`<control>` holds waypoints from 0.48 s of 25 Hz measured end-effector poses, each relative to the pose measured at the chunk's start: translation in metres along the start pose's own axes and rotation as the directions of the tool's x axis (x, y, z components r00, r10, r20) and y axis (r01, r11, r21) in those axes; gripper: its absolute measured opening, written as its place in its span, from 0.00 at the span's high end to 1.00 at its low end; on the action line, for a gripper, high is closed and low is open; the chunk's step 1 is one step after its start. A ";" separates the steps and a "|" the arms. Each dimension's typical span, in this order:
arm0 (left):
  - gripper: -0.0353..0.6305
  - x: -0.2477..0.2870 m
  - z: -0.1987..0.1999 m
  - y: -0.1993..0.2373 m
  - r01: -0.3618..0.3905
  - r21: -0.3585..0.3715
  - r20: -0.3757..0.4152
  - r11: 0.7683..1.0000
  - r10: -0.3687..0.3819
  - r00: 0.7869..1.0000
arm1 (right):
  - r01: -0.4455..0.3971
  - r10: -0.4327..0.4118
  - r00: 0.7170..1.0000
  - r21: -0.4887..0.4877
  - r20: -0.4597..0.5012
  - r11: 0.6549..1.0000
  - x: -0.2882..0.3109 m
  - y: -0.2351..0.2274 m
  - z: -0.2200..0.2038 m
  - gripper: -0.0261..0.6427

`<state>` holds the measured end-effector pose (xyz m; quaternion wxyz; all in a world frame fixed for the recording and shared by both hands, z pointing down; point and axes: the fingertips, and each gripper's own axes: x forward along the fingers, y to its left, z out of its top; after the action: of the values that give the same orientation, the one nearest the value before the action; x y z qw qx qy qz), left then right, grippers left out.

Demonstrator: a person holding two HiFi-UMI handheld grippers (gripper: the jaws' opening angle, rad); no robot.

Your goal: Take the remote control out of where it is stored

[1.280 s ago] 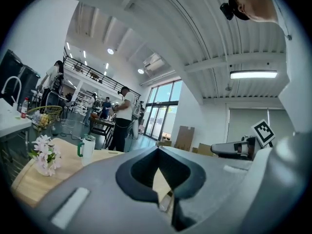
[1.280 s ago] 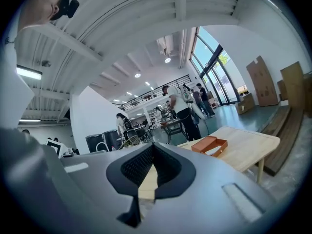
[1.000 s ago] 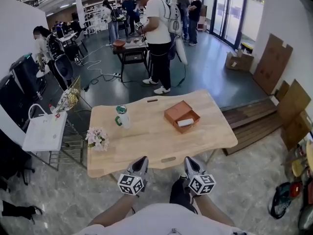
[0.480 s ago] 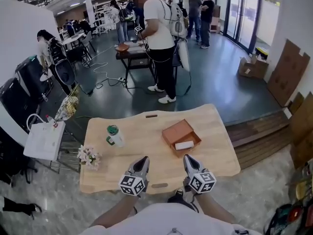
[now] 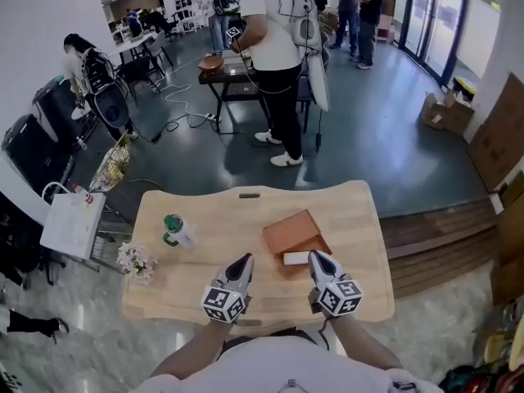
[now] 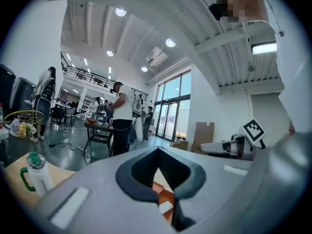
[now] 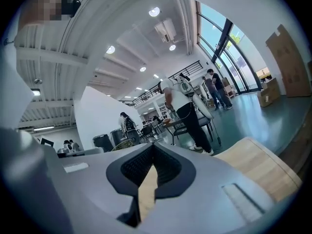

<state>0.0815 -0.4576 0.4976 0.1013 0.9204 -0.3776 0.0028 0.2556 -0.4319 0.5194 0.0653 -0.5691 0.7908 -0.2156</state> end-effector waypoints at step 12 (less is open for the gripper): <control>0.95 0.072 -0.081 0.013 0.170 0.143 -0.318 0.975 -0.117 0.941 | 0.111 -0.110 0.993 0.039 -0.035 0.993 0.015 -0.043 -0.025 0.92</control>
<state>0.1297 -0.5007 0.5855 0.0807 0.9390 -0.2874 0.1706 0.2795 -0.4501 0.5615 0.0520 -0.6071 0.7544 -0.2444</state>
